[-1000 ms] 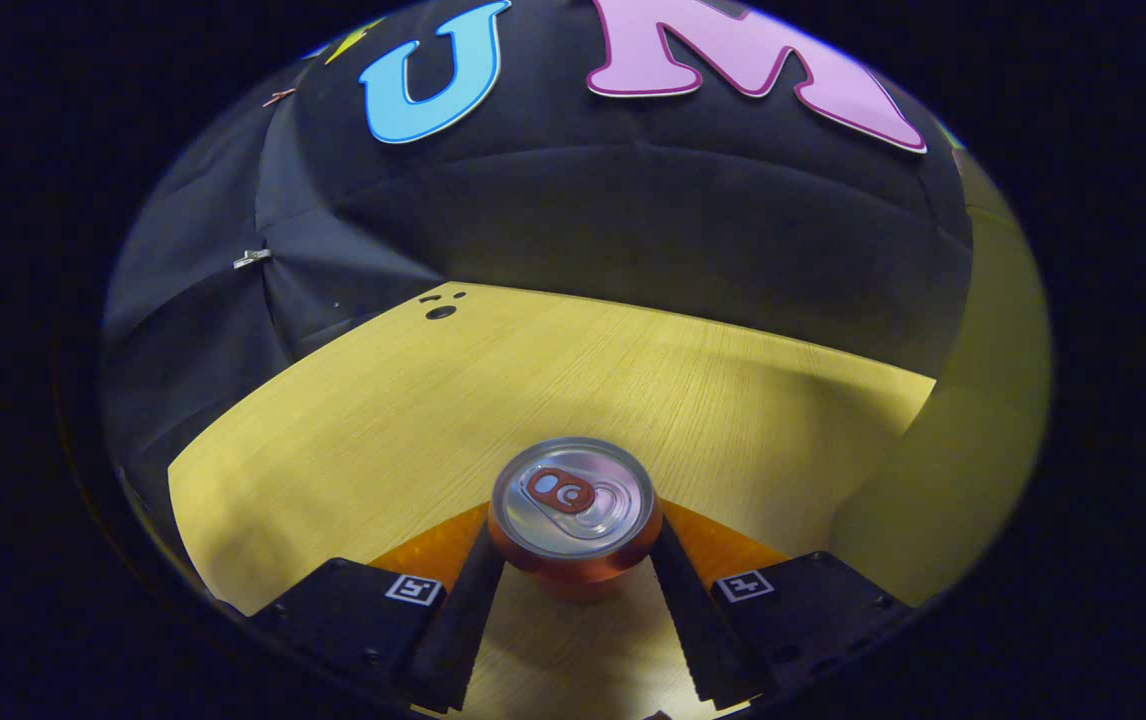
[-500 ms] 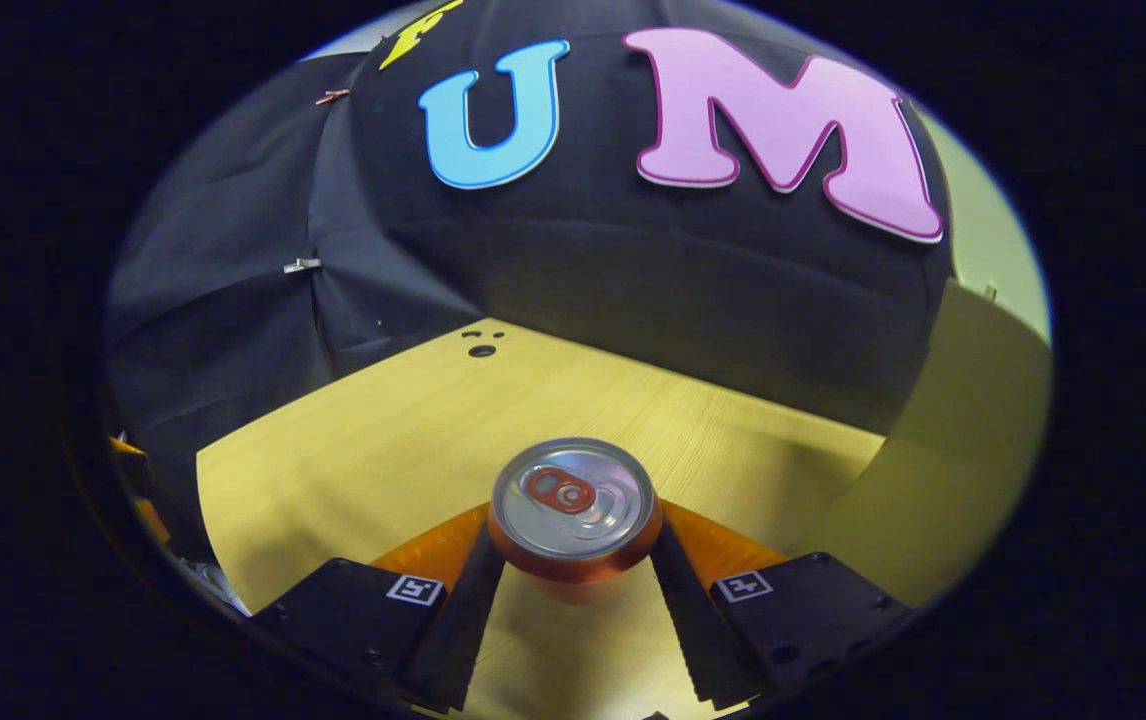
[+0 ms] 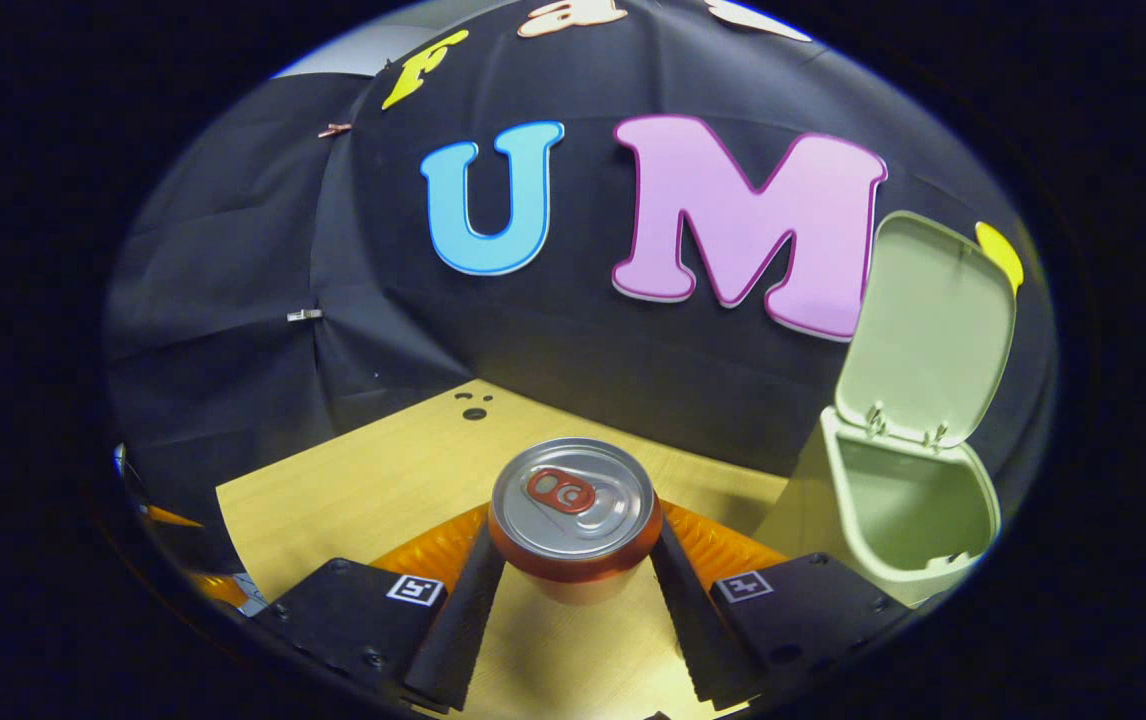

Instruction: Press the lid of the desktop garbage bin to open it, pick up the crumpled paper on the desktop and throw it into the bin, then pick up the pop can on the desktop and drop it into the bin, and finally close the garbage bin lid.

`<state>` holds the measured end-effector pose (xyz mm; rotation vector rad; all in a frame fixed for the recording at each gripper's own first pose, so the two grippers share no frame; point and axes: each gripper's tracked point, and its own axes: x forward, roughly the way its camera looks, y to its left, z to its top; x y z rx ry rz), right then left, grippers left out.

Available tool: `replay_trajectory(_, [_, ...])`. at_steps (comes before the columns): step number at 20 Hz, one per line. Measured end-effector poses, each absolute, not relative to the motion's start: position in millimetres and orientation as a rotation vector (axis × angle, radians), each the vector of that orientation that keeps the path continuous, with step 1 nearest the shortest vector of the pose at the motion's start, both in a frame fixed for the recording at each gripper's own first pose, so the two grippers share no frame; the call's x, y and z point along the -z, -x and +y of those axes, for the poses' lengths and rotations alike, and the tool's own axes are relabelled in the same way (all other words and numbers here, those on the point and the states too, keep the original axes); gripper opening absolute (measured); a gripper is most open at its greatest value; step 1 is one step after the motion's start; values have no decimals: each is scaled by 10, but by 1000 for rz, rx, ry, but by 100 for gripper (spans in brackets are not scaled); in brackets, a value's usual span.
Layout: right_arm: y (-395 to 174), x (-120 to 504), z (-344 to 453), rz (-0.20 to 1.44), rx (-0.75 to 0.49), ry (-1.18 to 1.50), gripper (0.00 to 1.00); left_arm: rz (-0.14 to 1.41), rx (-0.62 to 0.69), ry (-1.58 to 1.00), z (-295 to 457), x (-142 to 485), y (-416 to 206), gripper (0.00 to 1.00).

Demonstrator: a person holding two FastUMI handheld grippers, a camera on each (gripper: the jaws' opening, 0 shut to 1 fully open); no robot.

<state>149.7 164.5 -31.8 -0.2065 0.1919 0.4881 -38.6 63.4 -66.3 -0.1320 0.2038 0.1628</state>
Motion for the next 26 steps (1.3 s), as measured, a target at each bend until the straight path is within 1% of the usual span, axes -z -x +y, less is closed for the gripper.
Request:
replay_trajectory(5, [-1295, -255, 1478, 114, -432, 205, 83, 177, -123, 150, 637, 665, 554, 96])
replay_trajectory(12, [-1234, -954, 831, 26, -303, 171, 83, 139, -94, 126, 636, 512, 700, 96])
replay_trajectory(17, [-1396, -1119, 332, 30, -222, 90, 83, 138, -79, 111, 603, 515, 588, 96])
replay_trajectory(26, [-1890, -875, -395, 103, -153, 76, 83, 187, -90, 117, 368, 617, 122, 96])
